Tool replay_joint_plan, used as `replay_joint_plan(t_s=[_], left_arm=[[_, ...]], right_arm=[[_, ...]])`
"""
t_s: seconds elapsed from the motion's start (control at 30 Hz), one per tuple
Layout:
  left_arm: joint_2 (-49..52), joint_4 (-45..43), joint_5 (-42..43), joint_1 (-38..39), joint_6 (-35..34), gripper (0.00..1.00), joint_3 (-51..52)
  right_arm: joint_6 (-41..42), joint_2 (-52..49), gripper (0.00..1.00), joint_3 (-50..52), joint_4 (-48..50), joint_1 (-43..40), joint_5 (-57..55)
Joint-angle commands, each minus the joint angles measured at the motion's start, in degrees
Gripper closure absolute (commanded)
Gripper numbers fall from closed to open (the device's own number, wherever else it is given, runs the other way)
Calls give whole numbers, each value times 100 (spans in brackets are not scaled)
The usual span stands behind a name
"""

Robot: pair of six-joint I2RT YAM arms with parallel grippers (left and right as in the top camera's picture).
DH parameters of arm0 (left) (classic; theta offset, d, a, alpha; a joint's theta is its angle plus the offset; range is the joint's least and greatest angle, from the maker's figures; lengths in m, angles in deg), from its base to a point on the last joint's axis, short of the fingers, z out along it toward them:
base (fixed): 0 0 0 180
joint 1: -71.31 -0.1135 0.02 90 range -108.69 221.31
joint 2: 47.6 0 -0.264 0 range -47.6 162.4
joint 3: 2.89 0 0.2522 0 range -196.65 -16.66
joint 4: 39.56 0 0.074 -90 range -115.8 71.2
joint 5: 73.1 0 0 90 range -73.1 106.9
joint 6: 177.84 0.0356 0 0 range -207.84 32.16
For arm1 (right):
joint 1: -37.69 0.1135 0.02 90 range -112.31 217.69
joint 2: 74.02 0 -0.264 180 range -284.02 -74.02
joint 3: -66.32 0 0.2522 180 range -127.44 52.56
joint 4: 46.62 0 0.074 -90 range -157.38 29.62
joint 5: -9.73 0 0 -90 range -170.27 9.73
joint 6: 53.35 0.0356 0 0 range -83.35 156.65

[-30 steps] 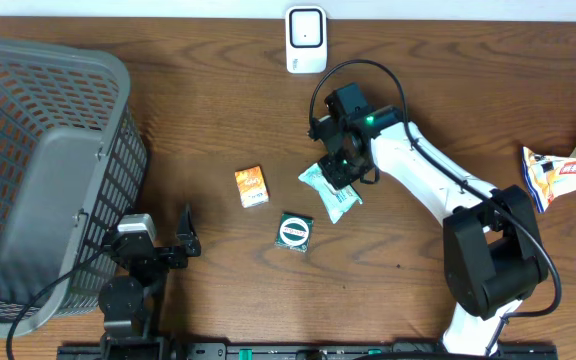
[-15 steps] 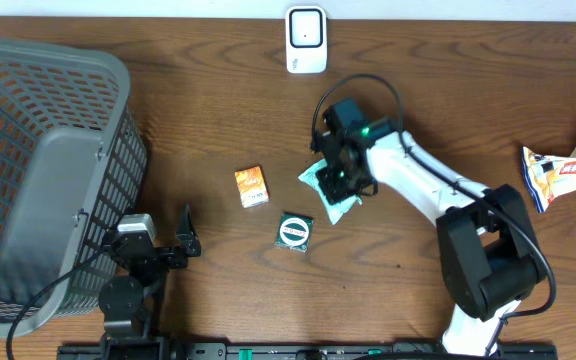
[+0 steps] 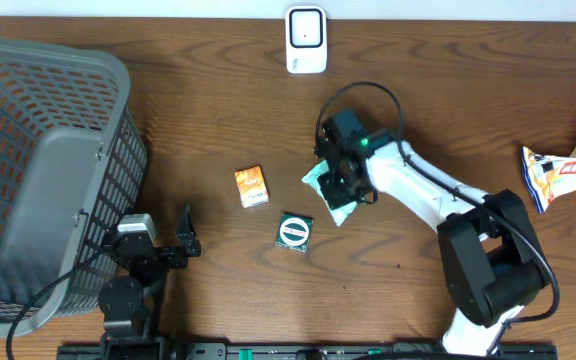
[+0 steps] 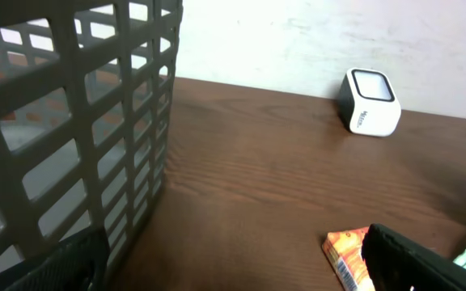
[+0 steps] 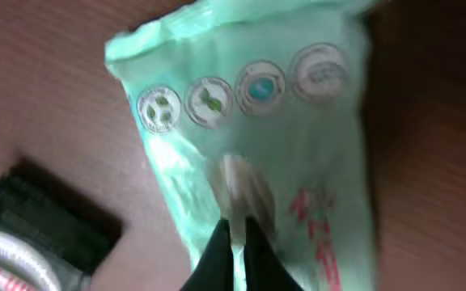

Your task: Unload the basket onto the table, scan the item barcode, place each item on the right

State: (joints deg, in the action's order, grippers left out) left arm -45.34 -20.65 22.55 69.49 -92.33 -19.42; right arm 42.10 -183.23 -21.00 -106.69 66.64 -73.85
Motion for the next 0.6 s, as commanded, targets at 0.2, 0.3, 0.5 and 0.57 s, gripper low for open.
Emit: replay_joint_plan(t_s=[0.2,0.3,0.5,0.57], left_arm=[[-4,127,28,-9,-50,2,120],[-4,127,28,-9,-48,2,120],[-4,127,26,-9,-48,2,120],[-4,127,26,-9,-50,2,120]], right_arm=[[50,278,98,-885,-584,160,-245],[50,269,98,-433,-400,267,-260],[765,269,97,660,356,404,-1226],[994,269,93,927,619,404,-1766]])
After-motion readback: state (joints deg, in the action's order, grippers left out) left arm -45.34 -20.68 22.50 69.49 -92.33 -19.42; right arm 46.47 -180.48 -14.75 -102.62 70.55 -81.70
